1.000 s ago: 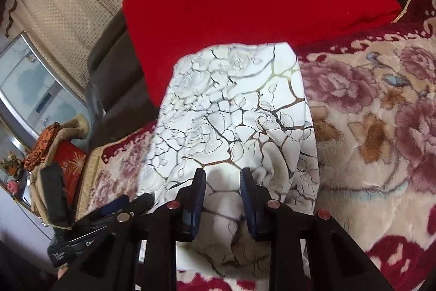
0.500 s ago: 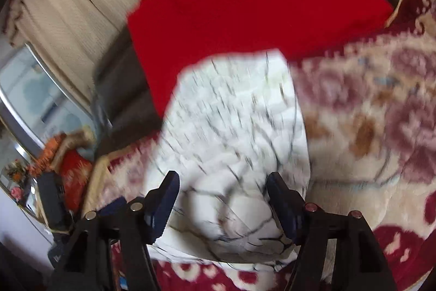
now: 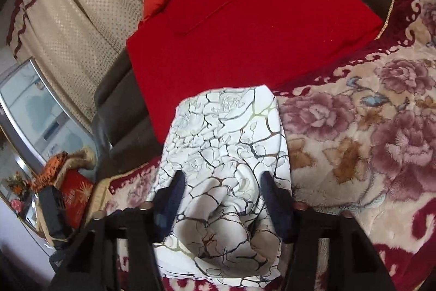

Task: Fold large clothes

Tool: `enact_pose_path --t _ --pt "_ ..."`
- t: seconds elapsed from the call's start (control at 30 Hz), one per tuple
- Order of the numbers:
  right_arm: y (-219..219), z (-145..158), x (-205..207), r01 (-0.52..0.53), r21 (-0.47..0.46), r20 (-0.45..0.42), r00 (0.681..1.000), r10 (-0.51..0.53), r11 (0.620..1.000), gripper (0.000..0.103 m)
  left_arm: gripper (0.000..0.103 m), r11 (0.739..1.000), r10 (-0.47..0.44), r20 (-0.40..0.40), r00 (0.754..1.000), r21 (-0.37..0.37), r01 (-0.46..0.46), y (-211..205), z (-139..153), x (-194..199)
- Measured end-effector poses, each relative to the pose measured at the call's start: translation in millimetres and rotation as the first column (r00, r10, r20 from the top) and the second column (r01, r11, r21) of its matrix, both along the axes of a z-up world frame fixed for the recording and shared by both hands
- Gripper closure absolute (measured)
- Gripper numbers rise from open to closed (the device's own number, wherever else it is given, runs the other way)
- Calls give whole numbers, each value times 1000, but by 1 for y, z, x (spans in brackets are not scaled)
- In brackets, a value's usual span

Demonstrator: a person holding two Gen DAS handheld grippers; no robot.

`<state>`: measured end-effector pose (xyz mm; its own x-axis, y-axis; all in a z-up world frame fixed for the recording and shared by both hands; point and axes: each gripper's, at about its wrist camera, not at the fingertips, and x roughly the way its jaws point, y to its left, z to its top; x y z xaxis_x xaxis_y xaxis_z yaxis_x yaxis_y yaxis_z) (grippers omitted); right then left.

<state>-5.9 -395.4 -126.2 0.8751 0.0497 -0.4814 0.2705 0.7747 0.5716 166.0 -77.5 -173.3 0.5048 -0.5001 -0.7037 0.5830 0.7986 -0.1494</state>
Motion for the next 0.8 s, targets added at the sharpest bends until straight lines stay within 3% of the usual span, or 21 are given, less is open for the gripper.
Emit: enact_pose_path --t 0.07,0.17,0.2,0.37,0.47,0.53,0.63,0.8 --pt "4 -10 10 -33 6 -60 998 33 999 56 0 998 -21 -45 999 55 24 -10 -14 5" --pt "8 -34 28 -76 29 -196 977 80 997 56 0 998 -38 -54 998 50 41 -13 -16 6" --pt "8 -35 29 -75 27 -201 976 79 997 56 0 998 -41 -47 998 49 43 -12 -14 6" --pt "-3 -25 20 -69 45 -133 988 75 997 53 0 998 -56 -25 998 -15 55 -2 1 5" --pt "-17 -20 9 -29 62 -81 996 34 998 43 0 996 -70 -32 997 -62 68 0 9 16" --pt "-32 -20 3 10 106 -45 999 -6 994 32 0 993 -84 -65 994 -85 78 -5 11 23" --pt "-55 -28 2 33 228 -13 999 -31 973 28 0 993 -92 -83 992 -88 85 -12 10 32" --pt "-71 -34 18 -29 307 -9 999 33 951 28 0 979 -168 -181 969 -143 144 -22 2 43"
